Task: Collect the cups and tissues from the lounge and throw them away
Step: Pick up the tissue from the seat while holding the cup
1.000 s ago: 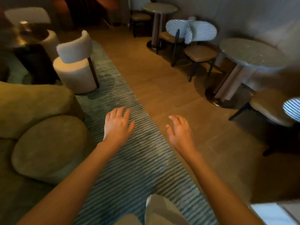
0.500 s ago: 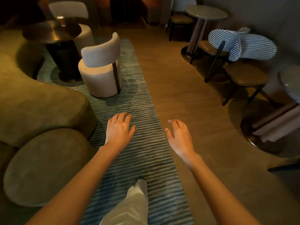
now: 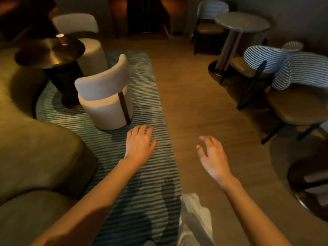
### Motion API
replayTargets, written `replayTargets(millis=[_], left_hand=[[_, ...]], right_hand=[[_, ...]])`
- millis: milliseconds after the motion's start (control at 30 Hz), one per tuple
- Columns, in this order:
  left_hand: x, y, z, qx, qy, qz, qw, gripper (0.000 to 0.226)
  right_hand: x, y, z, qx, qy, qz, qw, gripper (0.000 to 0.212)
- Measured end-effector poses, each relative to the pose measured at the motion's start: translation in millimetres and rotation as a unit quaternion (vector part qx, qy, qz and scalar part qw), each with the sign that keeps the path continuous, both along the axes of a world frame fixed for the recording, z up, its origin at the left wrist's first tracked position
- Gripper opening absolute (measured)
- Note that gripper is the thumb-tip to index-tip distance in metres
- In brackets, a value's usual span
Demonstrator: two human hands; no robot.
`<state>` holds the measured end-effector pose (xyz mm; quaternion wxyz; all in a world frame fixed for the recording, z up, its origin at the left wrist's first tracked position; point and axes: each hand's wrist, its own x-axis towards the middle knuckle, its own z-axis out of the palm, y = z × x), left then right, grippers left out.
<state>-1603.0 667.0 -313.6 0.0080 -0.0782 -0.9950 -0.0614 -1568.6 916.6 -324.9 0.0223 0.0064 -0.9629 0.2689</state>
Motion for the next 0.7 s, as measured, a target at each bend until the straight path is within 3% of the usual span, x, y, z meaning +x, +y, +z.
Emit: replayTargets(millis=[267, 500, 700], left_hand=[[-172.9, 85.1, 11.1, 0.032, 0.011, 0.073, 0.997, 0.05], [-291.3, 66.2, -10.9, 0.046, 0.007, 0.164, 0.985, 0.049], [-440.7, 45.5, -23.2, 0.075, 0.02, 0.177, 0.981, 0.047]], right_hand=[[-226.0, 77.3, 15.7, 0.03, 0.014, 0.061, 0.998, 0.04], [-380.1, 68.3, 4.4, 0.013, 0.0, 0.15, 0.989, 0.04], [-530.8, 37.1, -7.2, 0.038, 0.016, 0.196, 0.98, 0.041]])
